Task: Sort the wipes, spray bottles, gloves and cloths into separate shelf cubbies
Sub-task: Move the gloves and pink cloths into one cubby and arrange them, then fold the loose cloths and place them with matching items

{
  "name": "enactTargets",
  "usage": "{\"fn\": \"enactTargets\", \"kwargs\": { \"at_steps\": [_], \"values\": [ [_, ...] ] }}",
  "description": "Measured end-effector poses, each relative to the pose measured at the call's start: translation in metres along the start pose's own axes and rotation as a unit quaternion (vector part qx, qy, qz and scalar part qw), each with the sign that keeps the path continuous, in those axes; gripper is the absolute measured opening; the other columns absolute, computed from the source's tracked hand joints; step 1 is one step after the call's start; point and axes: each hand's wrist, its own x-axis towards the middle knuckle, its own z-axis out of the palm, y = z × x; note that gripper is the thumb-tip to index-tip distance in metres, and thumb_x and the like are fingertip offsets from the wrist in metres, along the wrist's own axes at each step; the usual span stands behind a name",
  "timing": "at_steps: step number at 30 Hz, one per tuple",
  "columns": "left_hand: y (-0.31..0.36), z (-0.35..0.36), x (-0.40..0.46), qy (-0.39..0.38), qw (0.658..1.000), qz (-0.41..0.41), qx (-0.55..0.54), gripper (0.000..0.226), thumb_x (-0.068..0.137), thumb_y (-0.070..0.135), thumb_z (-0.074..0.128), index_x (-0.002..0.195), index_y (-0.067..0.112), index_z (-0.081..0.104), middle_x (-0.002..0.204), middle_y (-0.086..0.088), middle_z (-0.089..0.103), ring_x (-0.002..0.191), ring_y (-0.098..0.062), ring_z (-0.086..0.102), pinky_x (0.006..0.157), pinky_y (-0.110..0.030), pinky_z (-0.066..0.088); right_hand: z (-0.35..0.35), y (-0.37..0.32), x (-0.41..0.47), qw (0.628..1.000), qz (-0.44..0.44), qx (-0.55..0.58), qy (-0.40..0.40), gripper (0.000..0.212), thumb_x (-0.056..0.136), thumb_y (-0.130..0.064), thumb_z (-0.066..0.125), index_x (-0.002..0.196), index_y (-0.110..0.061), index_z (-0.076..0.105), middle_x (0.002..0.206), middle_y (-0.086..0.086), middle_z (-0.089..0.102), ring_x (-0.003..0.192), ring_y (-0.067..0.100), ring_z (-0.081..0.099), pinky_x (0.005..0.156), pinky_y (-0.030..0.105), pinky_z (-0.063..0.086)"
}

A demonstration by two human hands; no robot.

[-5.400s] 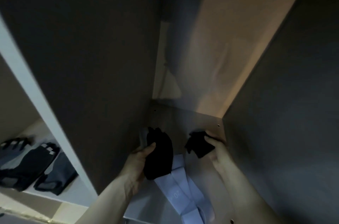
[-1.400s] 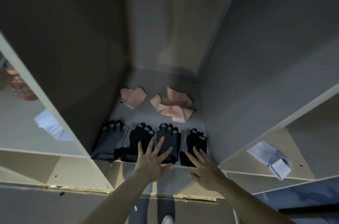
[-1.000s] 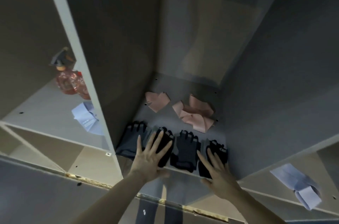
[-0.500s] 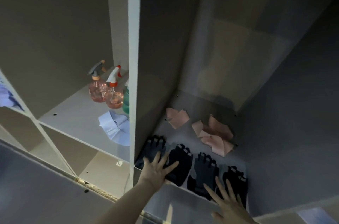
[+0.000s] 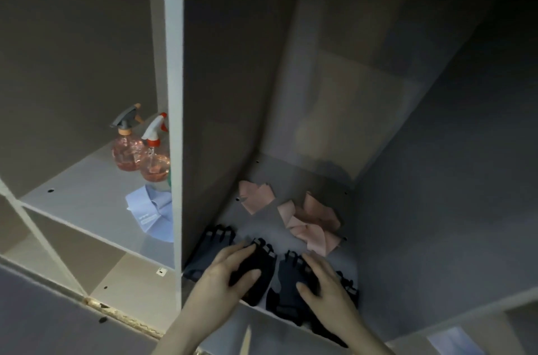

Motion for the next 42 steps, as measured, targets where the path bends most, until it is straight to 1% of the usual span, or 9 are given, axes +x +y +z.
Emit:
{"fn": "enactTargets", "kwargs": {
  "at_steps": [7, 10, 17, 23, 26, 31, 37, 40, 42],
  "values": [
    [0.003, -0.004, -0.001, 0.088, 0.994, -0.038, -0.054, 0.039, 0.081, 0.014, 0.072, 0.086, 0.052, 0.067, 0.101, 0.028, 0.062, 0.088, 0.005, 0.064, 0.075, -0.006, 0.046, -0.012, 0.028, 0.037, 0.971, 0.138, 0.188, 0.058, 0.039, 0.091, -0.011, 0.053, 0.127, -0.026, 0.053, 0.132, 0.001, 0.055, 0.117, 0.014, 0.053, 0.095, 0.025, 0.042],
    [0.01, -0.009, 0.0, 0.119, 0.987, -0.066, -0.085, 0.028, 0.081, 0.017, 0.072, 0.091, 0.043, 0.07, 0.096, 0.017, 0.068, 0.079, 0.003, 0.066, 0.074, -0.019, 0.054, -0.017, -0.002, 0.04, 0.973, 0.053, 0.225, 0.027, 0.028, 0.09, -0.012, 0.06, 0.108, -0.033, 0.059, 0.119, -0.007, 0.063, 0.113, 0.01, 0.058, 0.086, 0.015, 0.045],
    [0.012, -0.062, -0.014, 0.213, 0.969, -0.082, -0.097, 0.028, 0.083, 0.013, 0.07, 0.097, 0.037, 0.068, 0.098, 0.015, 0.071, 0.087, 0.008, 0.064, 0.069, -0.005, 0.048, 0.002, -0.119, 0.01, 0.955, -0.172, 0.23, -0.068, 0.033, 0.08, -0.026, 0.068, 0.109, -0.042, 0.065, 0.111, -0.019, 0.065, 0.109, -0.008, 0.056, 0.088, 0.009, 0.045],
    [-0.029, -0.151, -0.034, 0.281, 0.947, -0.118, -0.098, 0.025, 0.084, 0.014, 0.069, 0.105, 0.027, 0.069, 0.105, 0.013, 0.068, 0.088, 0.01, 0.061, 0.066, -0.01, 0.048, 0.08, -0.204, 0.019, 0.94, -0.186, 0.259, -0.123, 0.037, 0.073, -0.038, 0.064, 0.109, -0.032, 0.065, 0.107, -0.014, 0.065, 0.104, -0.001, 0.061, 0.084, 0.016, 0.051],
    [-0.054, -0.201, -0.034, 0.269, 0.951, -0.13, -0.077, 0.027, 0.084, 0.018, 0.068, 0.105, 0.034, 0.067, 0.11, 0.013, 0.066, 0.086, 0.01, 0.061, 0.072, -0.025, 0.052, 0.132, -0.242, 0.048, 0.95, -0.139, 0.254, -0.115, 0.038, 0.085, -0.017, 0.064, 0.118, -0.032, 0.053, 0.12, -0.014, 0.057, 0.11, -0.001, 0.055, 0.085, 0.01, 0.045],
    [-0.085, -0.265, -0.021, 0.229, 0.964, -0.134, -0.029, 0.025, 0.084, 0.023, 0.068, 0.101, 0.04, 0.063, 0.106, 0.016, 0.066, 0.086, 0.011, 0.06, 0.078, -0.02, 0.049, 0.203, -0.259, 0.118, 0.989, -0.055, 0.134, -0.039, 0.057, 0.092, -0.012, 0.053, 0.144, -0.016, 0.031, 0.142, -0.001, 0.042, 0.131, 0.016, 0.04, 0.107, 0.028, 0.035],
    [-0.112, -0.301, -0.011, 0.189, 0.972, -0.137, -0.031, 0.024, 0.083, 0.019, 0.068, 0.095, 0.039, 0.065, 0.097, 0.015, 0.069, 0.082, 0.009, 0.062, 0.076, -0.017, 0.051, 0.224, -0.24, 0.173, 0.991, -0.03, -0.121, -0.058, 0.064, 0.093, -0.004, 0.038, 0.15, -0.02, 0.017, 0.147, 0.005, 0.035, 0.135, 0.026, 0.034, 0.104, 0.031, 0.033],
    [-0.124, -0.308, -0.011, 0.174, 0.974, -0.139, -0.031, 0.024, 0.083, 0.019, 0.069, 0.09, 0.041, 0.066, 0.098, 0.015, 0.067, 0.079, 0.009, 0.062, 0.075, -0.01, 0.048, 0.234, -0.232, 0.184, 0.955, -0.105, -0.277, -0.006, 0.037, 0.061, -0.01, 0.071, 0.095, -0.024, 0.074, 0.084, 0.0, 0.065, 0.078, 0.021, 0.066, 0.057, 0.033, 0.053],
    [-0.129, -0.311, -0.01, 0.17, 0.975, -0.142, -0.024, 0.023, 0.083, 0.022, 0.069, 0.089, 0.044, 0.066, 0.098, 0.015, 0.067, 0.079, 0.007, 0.063, 0.079, -0.015, 0.05, 0.237, -0.231, 0.191, 0.942, -0.112, -0.317, 0.013, 0.033, 0.025, -0.019, 0.089, 0.047, -0.027, 0.066, 0.049, 0.002, 0.056, 0.045, 0.015, 0.058, 0.034, 0.027, 0.045]
  ]
}}
